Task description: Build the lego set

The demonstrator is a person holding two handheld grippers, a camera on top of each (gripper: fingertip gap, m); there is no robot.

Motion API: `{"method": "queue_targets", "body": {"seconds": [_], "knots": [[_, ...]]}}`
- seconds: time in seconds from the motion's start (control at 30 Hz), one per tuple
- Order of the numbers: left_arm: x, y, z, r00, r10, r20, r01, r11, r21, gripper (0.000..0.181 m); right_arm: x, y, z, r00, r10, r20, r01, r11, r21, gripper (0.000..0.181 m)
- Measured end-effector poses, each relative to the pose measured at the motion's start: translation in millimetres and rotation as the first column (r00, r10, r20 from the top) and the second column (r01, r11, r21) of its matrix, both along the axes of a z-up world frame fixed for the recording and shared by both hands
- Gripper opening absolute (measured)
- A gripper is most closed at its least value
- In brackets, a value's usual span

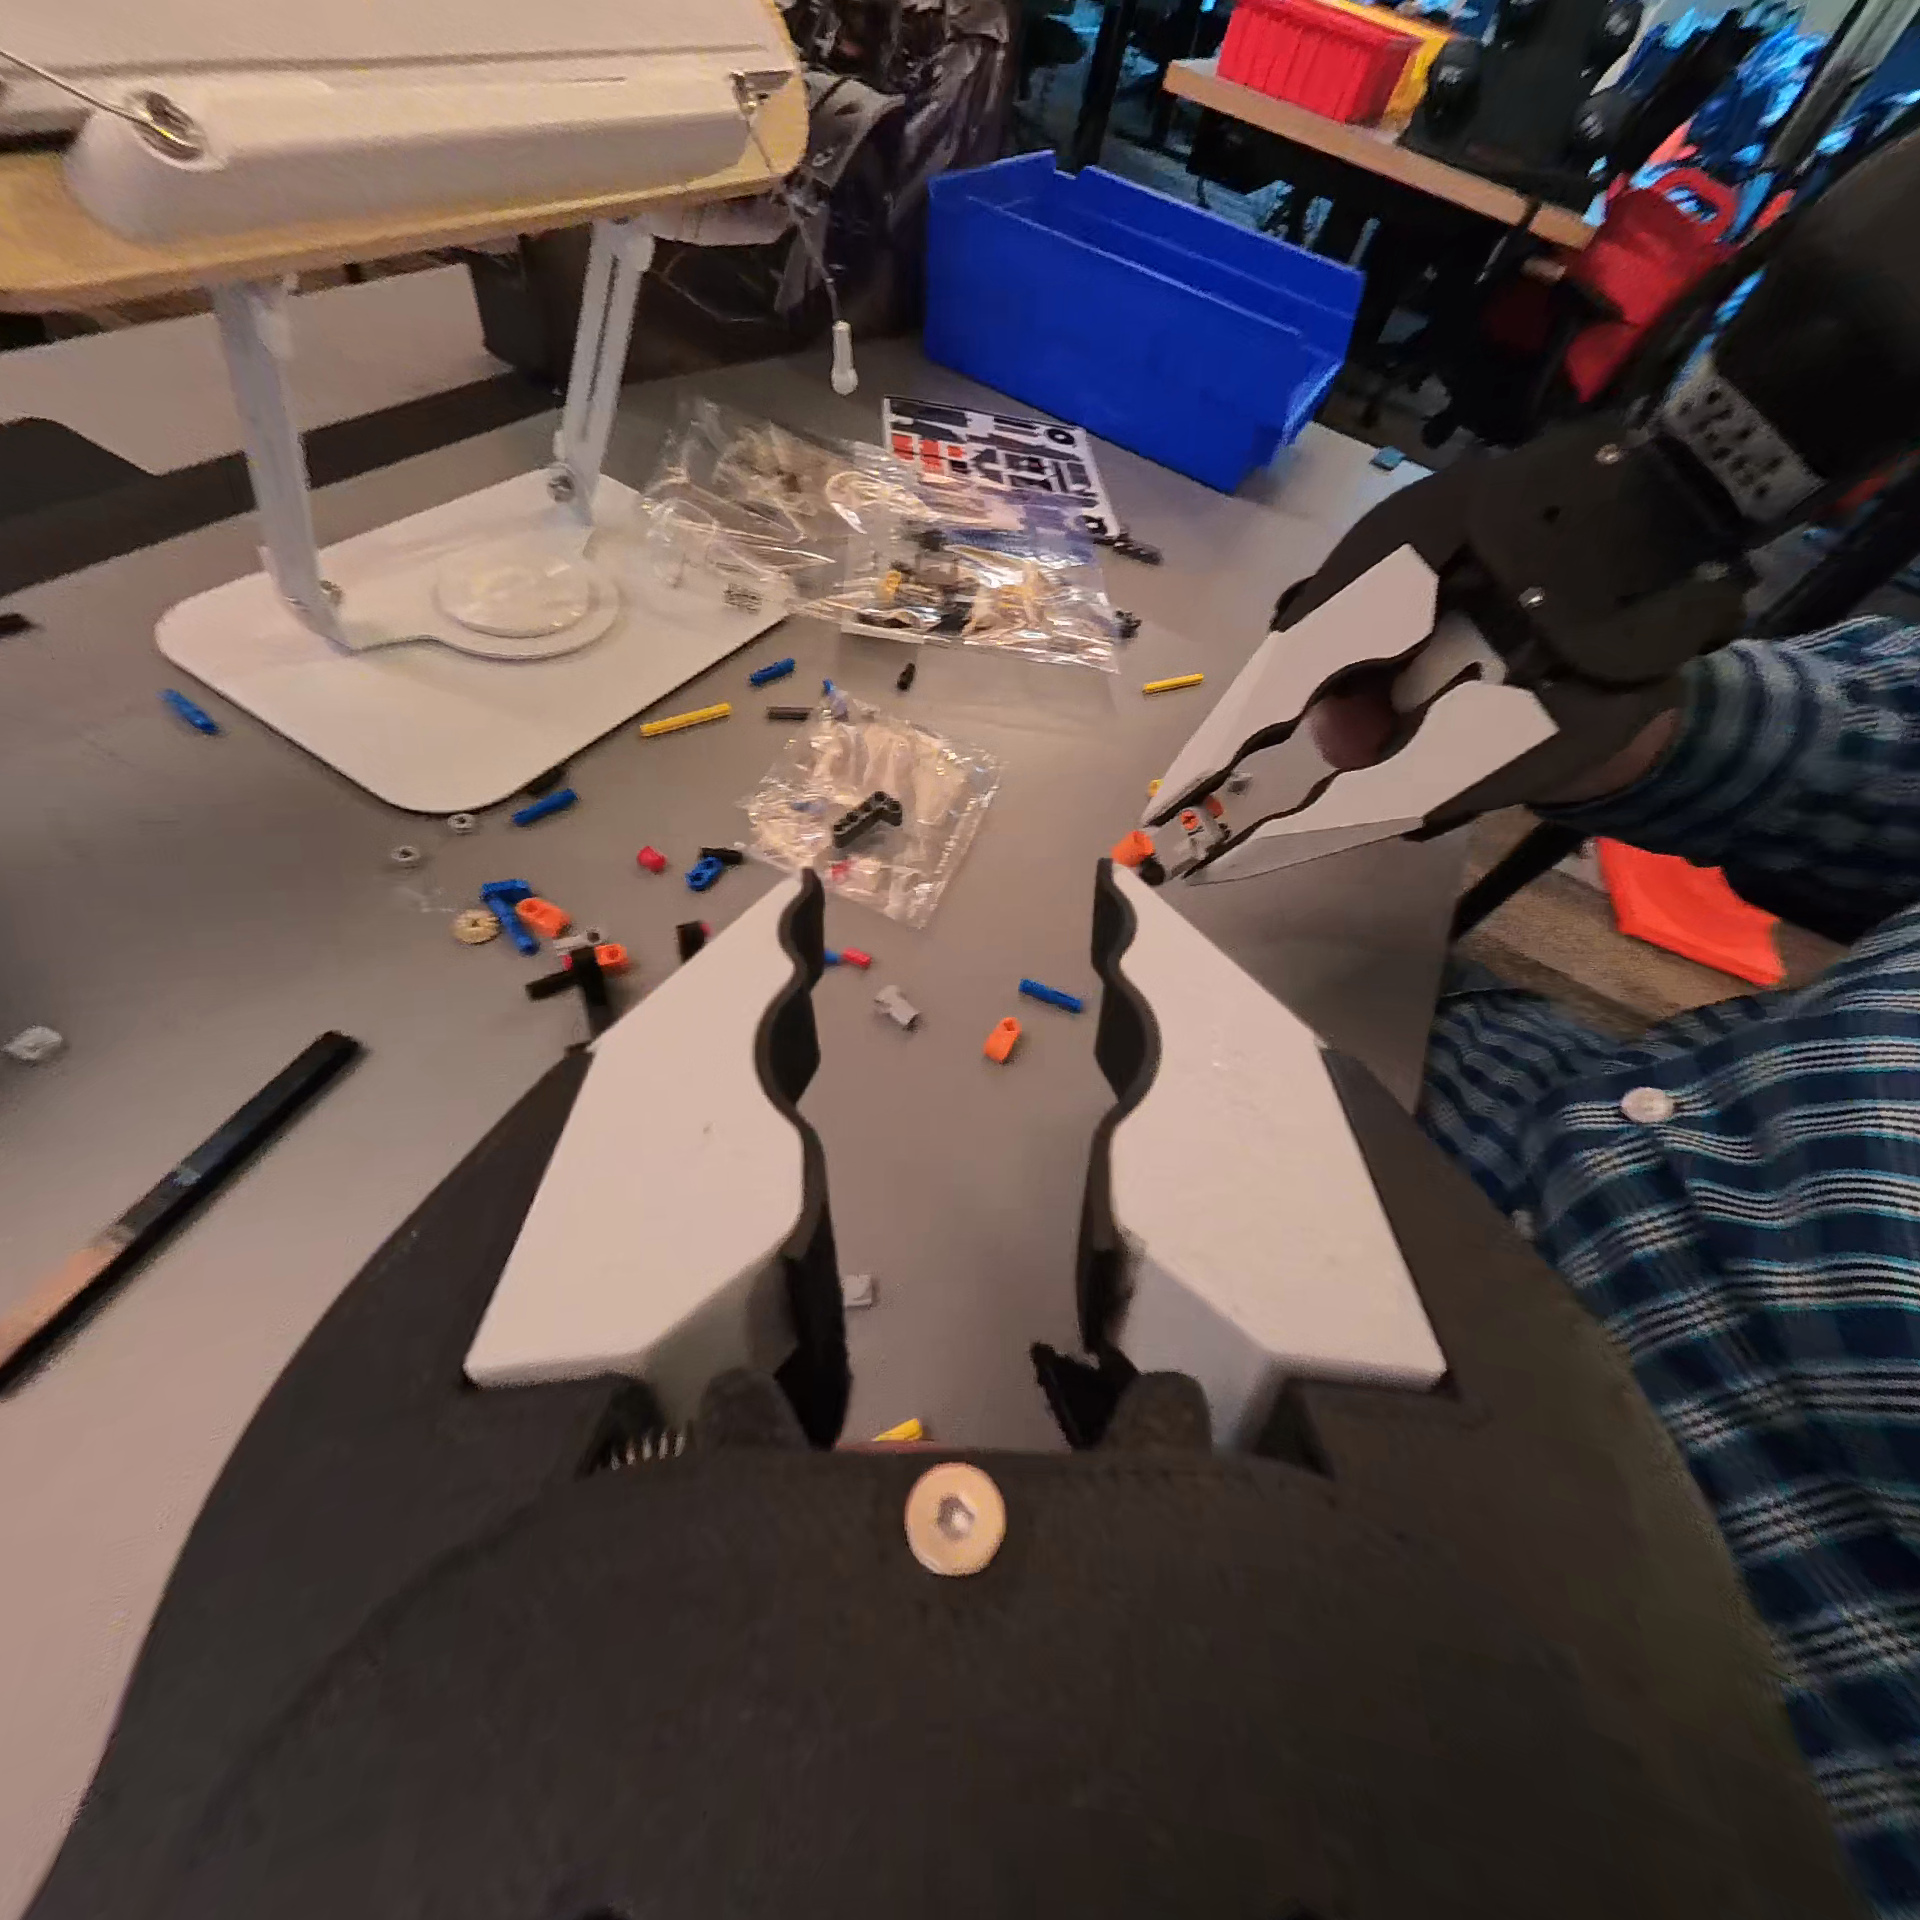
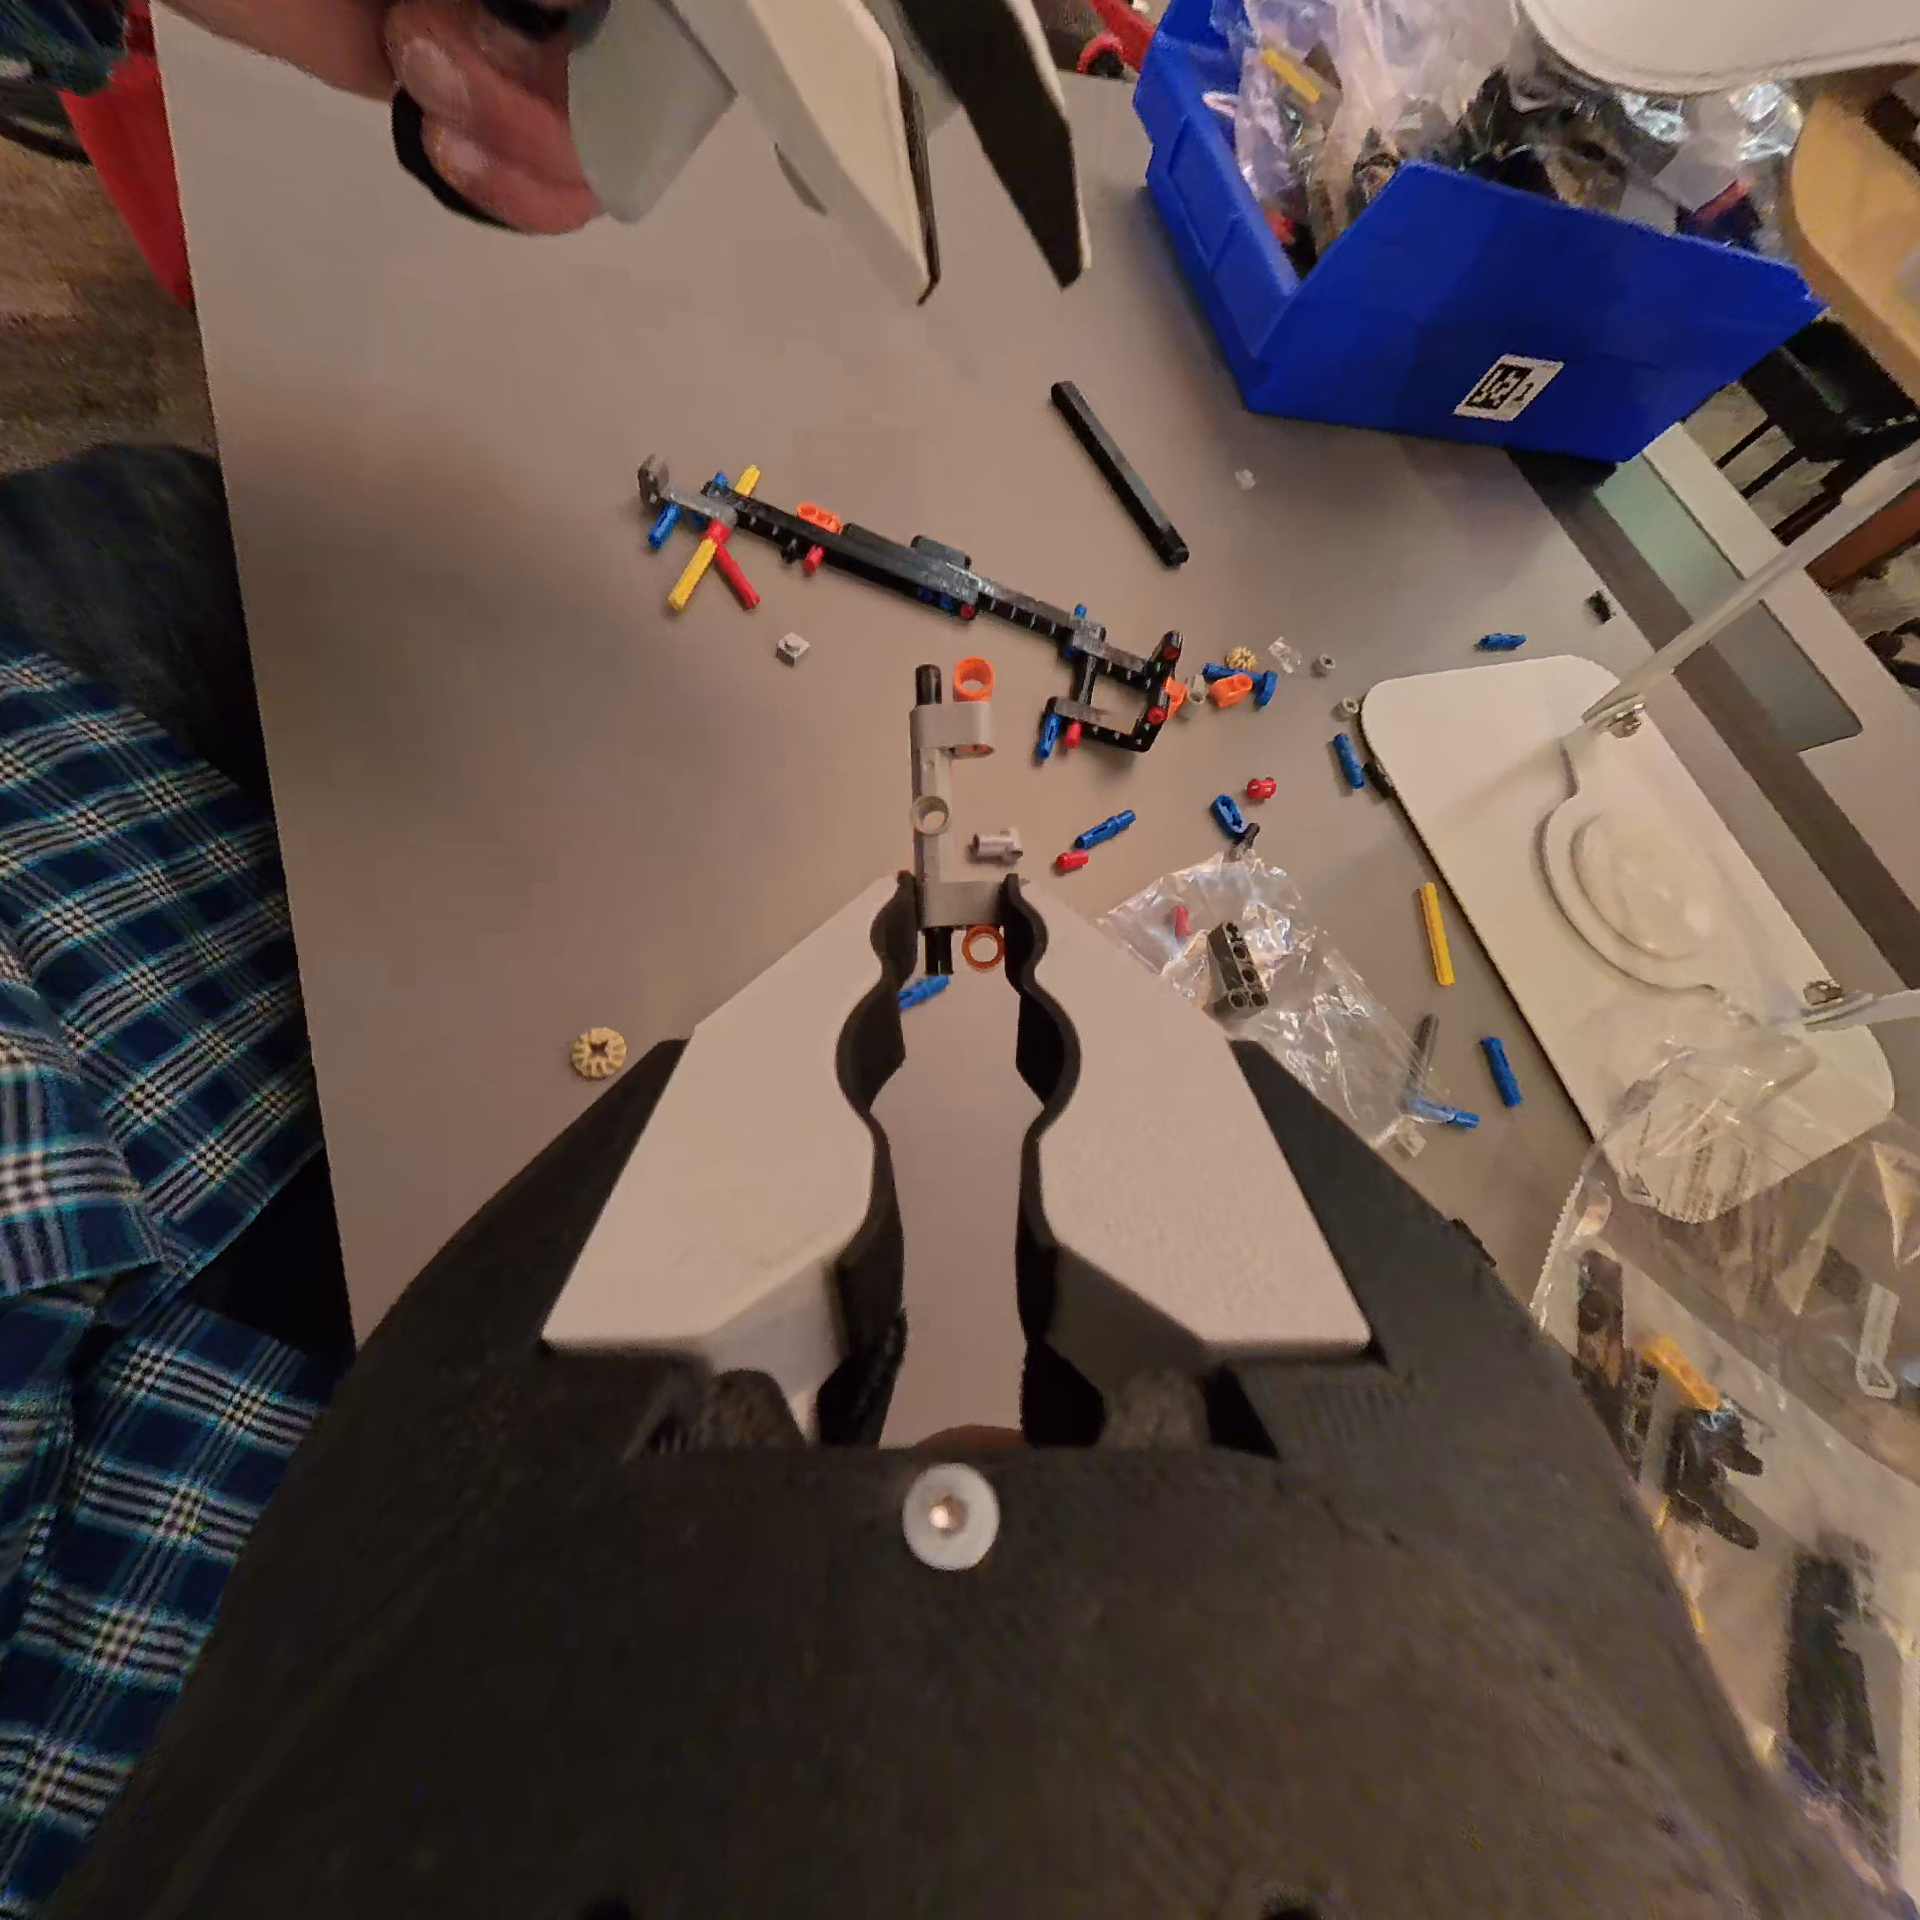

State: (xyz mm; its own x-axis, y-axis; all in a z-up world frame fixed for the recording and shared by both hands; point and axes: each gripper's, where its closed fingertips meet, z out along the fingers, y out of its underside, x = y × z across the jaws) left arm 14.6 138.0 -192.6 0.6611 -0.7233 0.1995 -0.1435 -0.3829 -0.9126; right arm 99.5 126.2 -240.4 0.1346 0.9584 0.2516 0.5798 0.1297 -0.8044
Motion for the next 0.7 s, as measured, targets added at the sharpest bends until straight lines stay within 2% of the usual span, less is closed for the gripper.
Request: {"method": "queue_targets", "body": {"seconds": [0.03, 0.13, 0.47, 0.5, 0.53, 0.7], "knots": [[3.6, -1.3, 1.3, 1.0, -0.015, 0.018, 0.015, 1.0, -0.009, 0.047, -2.3, -0.8, 2.3, 1.0, 0.0, -0.015, 0.0, 1.0, -0.003, 0.014], [11.5, -2.0, 3.0, 0.998, -0.041, 0.038, 0.041, 0.999, -0.008, 0.039, -8.6, -3.2, 10.1, 0.998, -0.003, -0.064, 0.002, 1.0, -0.013, 0.014], [33.6, -6.9, -12.0, 0.992, -0.112, 0.06, 0.116, 0.99, -0.078, 0.042, -12.2, -7.1, 18.7, 0.992, 0.006, -0.126, -0.01, 1.0, -0.028, 0.014], [37.7, -9.4, -12.9, 0.988, -0.13, 0.077, 0.137, 0.986, -0.095, 0.044, -12.9, -8.4, 20.4, 0.991, 0.012, -0.137, -0.017, 0.999, -0.035, 0.014], [41.5, -11.9, -9.6, 0.982, -0.15, 0.118, 0.163, 0.981, -0.103, 0.037, -12.7, -8.1, 21.6, 0.99, 0.009, -0.14, -0.014, 0.999, -0.034, 0.014], [34.2, -7.2, -4.4, 0.973, -0.129, 0.19, 0.155, 0.98, -0.125, 0.042, -8.6, -1.9, 26.1, 0.987, -0.019, -0.162, 0.012, 0.999, -0.046, 0.013]]}}
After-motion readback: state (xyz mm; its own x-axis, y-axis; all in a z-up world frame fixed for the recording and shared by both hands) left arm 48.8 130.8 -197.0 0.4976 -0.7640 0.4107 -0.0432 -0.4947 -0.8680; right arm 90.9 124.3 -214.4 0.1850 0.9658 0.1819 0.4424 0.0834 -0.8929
